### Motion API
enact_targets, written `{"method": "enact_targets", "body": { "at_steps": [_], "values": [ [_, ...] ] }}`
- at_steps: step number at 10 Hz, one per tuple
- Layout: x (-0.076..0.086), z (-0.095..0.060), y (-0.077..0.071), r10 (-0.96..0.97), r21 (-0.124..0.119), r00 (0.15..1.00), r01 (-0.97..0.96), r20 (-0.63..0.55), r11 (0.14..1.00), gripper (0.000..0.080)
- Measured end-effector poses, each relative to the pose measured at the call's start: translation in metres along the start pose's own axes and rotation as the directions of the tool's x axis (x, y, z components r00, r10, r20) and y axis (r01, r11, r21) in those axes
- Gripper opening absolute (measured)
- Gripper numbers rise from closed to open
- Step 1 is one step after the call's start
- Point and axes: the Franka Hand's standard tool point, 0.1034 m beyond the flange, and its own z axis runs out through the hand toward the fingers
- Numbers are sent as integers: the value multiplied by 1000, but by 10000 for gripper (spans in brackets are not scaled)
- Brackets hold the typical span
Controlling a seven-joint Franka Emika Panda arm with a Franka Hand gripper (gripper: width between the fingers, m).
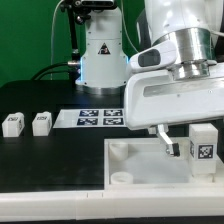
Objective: Assemble one leg
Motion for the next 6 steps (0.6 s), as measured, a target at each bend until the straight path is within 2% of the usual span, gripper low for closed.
{"method": "enact_targets", "body": {
  "at_steps": [2, 3, 4, 5, 6],
  "values": [
    [12, -14, 2, 6, 7, 999, -6, 49, 1000, 649],
    [14, -17, 3, 10, 14, 994, -12, 107, 1000, 649],
    [21, -18, 5, 13, 14, 994, -15, 108, 1000, 649],
    [23, -17, 5, 14, 15, 994, -16, 107, 1000, 649],
    [15, -13, 5, 20, 29, 975, -27, 220, 999, 649]
  ]
}}
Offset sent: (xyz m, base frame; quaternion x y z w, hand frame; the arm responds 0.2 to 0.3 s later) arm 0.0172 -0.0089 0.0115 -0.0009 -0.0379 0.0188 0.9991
